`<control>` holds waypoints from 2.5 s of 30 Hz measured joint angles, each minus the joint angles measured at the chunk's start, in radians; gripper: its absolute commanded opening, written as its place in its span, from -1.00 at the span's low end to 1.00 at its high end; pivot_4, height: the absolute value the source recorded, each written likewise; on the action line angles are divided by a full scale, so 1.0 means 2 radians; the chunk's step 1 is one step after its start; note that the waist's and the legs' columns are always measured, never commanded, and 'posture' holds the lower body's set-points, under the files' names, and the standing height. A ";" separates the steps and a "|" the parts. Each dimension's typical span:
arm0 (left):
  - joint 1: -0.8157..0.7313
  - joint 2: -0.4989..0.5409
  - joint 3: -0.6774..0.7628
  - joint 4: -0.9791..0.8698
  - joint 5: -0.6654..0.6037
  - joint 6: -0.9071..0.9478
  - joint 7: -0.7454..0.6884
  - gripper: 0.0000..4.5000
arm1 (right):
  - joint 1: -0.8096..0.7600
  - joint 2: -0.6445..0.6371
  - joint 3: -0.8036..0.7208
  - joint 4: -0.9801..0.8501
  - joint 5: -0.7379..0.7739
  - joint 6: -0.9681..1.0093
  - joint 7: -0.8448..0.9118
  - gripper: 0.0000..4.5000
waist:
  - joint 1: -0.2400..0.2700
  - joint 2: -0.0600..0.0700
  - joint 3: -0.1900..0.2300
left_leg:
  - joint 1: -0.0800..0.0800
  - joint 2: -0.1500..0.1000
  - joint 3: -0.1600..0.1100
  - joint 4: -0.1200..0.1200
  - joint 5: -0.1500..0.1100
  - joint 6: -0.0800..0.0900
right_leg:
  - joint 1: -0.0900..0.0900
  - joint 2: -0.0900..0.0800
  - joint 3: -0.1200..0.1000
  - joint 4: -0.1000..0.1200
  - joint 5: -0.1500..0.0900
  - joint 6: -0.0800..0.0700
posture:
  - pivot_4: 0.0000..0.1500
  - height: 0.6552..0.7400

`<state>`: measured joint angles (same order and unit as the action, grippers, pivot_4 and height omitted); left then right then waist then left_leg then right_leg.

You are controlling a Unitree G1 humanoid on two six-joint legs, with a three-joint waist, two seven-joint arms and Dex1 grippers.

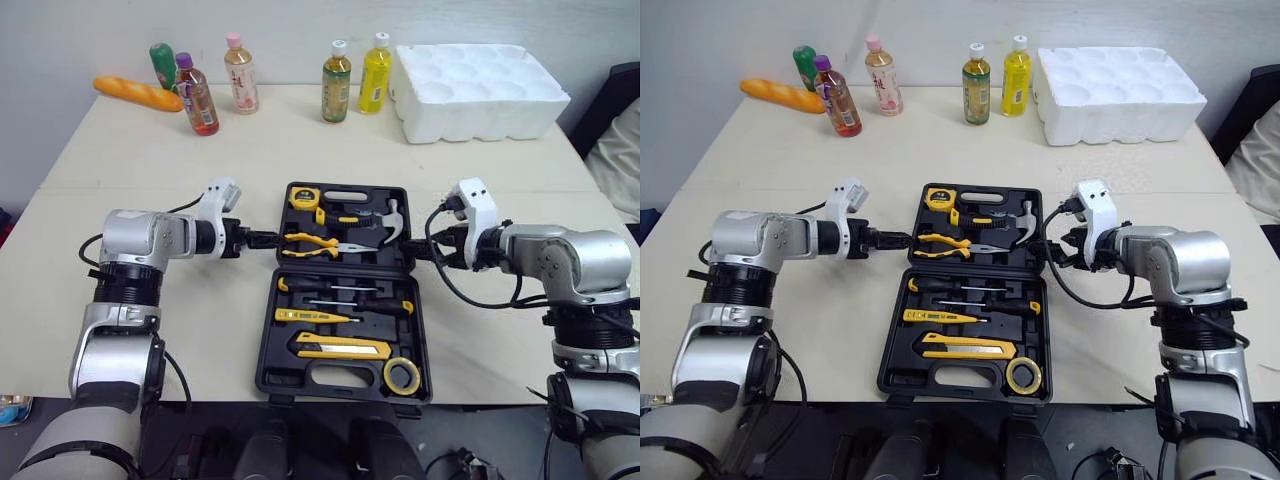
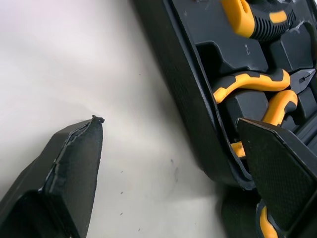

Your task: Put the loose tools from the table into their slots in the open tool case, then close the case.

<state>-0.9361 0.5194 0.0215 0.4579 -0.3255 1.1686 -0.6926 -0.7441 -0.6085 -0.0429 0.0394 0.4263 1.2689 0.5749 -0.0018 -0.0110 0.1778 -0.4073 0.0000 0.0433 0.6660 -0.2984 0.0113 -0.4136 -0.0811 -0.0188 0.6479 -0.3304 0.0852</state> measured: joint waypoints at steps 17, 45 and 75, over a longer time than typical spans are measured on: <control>0.017 -0.018 -0.050 -0.048 0.020 -0.042 -0.002 -0.87 | -0.008 0.014 0.027 0.014 -0.009 -0.024 -0.012 -1.00 | 0.000 0.000 -0.003 | 0.003 0.000 0.000 0.000 0.000 0.000 | 0.003 0.000 0.000 0.000 0.000 0.000 | 1.00 1.00; 0.075 -0.044 -0.014 -0.103 0.061 -0.305 0.040 -1.00 | 0.028 0.010 0.041 -0.022 -0.093 -0.255 -0.031 -1.00 | -0.001 -0.002 -0.005 | 0.000 -0.001 0.001 -0.001 0.001 0.000 | 0.000 0.000 0.001 -0.001 0.000 0.001 | 1.00 1.00; 0.487 0.233 0.239 -0.336 -0.169 -0.171 -0.163 0.96 | 0.614 -0.221 -0.286 -0.266 0.106 -0.444 0.283 0.55 | 0.001 -0.002 -0.001 | 0.020 0.003 0.000 -0.009 -0.005 0.004 | 0.021 0.000 0.001 -0.013 -0.001 -0.002 | 1.00 1.00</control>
<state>0.0379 0.9855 0.4986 -0.2150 -0.6638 0.8257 -1.0188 0.4835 -1.0503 -0.6148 -0.4919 0.6378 0.3818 1.1415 0.0006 -0.0145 0.1750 -0.3671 0.0066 0.0429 0.6485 -0.3094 0.0192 -0.3721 -0.0812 -0.0175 0.6213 -0.3325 0.0812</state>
